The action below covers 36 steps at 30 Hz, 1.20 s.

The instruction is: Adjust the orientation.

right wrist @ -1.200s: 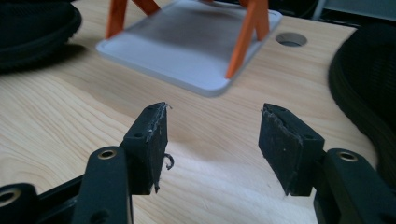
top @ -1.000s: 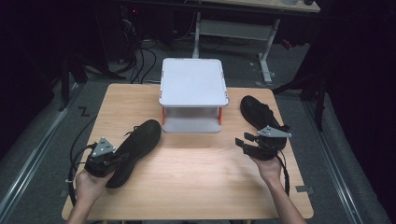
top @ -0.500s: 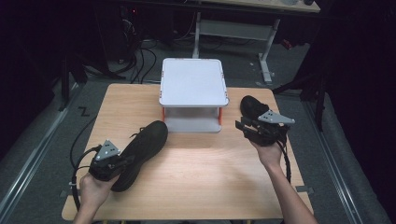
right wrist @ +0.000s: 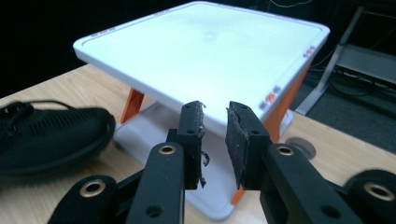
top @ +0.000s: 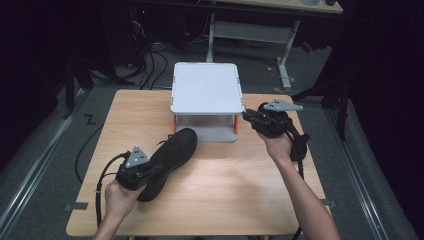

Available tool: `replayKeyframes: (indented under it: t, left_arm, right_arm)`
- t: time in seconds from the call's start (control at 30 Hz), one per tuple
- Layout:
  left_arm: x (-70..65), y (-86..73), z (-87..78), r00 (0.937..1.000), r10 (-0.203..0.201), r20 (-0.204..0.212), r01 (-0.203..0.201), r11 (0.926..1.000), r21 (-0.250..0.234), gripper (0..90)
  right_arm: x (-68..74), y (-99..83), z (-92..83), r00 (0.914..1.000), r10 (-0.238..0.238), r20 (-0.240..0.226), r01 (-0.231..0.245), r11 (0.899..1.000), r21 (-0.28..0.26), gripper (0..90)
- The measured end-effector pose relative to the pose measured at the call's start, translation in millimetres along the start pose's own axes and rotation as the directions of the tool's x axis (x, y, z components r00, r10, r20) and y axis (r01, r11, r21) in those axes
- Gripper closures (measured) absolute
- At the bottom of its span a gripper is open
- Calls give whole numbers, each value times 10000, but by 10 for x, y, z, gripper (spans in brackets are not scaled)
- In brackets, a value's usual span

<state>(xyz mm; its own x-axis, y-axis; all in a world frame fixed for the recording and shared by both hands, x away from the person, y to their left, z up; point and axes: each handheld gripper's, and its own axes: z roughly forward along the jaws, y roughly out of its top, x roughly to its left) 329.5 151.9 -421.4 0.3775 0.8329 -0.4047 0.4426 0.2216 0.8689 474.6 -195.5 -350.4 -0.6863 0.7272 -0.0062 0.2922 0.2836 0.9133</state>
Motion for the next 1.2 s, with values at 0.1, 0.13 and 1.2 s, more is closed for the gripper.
replayKeyframes:
  t: [0.1,0.13,1.2]
  left_arm:
    - [-51,23,116,10000,-47,18,47,10000,28,862]
    - [-62,28,156,10000,-37,-11,37,10000,32,862]
    - [-197,180,1354,9751,-162,-2210,92,9994,-326,860]
  right_arm:
    - [2,98,95,9999,-77,123,77,10000,28,755]
    - [5,133,127,9999,-82,128,81,9999,69,755]
    - [-158,266,666,9999,-114,55,106,9933,1150,663]
